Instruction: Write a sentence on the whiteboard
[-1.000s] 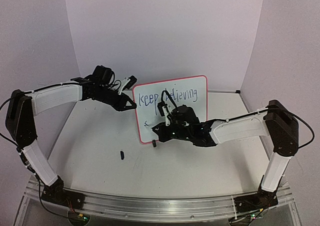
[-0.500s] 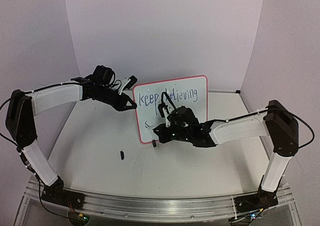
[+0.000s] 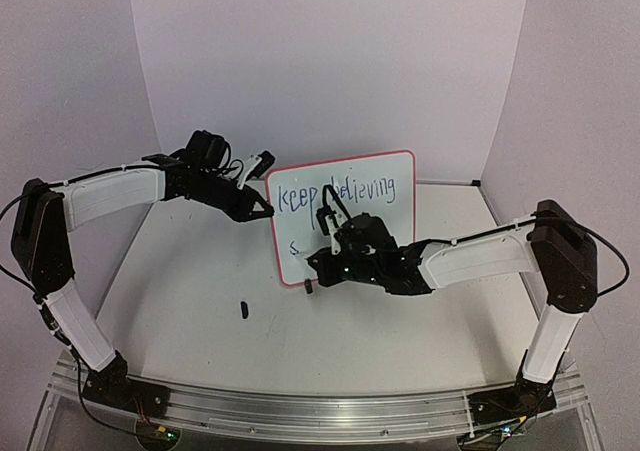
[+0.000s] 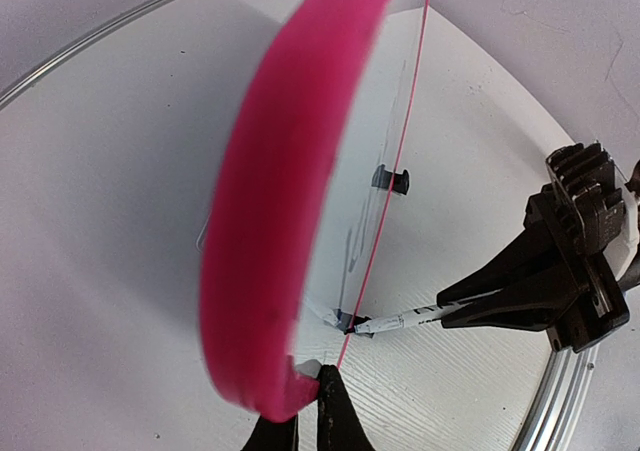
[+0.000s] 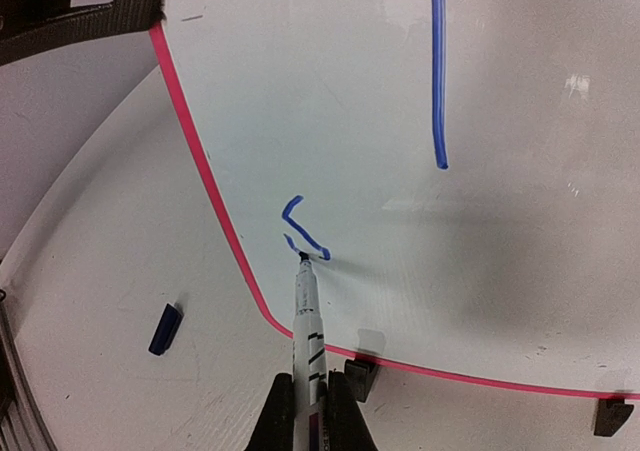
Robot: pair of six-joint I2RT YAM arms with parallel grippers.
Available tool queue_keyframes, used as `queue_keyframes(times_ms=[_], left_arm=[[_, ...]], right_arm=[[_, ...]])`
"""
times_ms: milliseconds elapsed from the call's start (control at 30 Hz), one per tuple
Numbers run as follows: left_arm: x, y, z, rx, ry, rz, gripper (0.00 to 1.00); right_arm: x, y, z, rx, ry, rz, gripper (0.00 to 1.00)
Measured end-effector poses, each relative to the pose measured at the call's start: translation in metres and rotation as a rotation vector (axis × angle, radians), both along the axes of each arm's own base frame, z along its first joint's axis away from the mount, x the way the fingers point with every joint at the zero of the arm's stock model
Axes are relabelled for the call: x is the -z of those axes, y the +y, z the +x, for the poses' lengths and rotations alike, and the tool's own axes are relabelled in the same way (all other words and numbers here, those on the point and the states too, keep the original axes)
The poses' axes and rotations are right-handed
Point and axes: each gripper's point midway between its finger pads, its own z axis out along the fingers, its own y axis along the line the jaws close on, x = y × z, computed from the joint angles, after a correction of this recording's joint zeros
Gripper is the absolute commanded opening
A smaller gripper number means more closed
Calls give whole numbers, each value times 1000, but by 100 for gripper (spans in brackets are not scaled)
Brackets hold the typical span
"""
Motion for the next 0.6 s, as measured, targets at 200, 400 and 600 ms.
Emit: queue_keyframes(times_ms=[200, 400, 600], left_arm=[[0, 0, 0, 0, 0, 0, 0], [0, 0, 0, 0, 0, 0, 0], [0, 0, 0, 1, 0, 0, 0]], right_arm=[[0, -2, 0, 9, -3, -8, 0], [-3, -6, 1, 27, -12, -14, 0], [-9, -9, -1, 19, -21, -2, 0]])
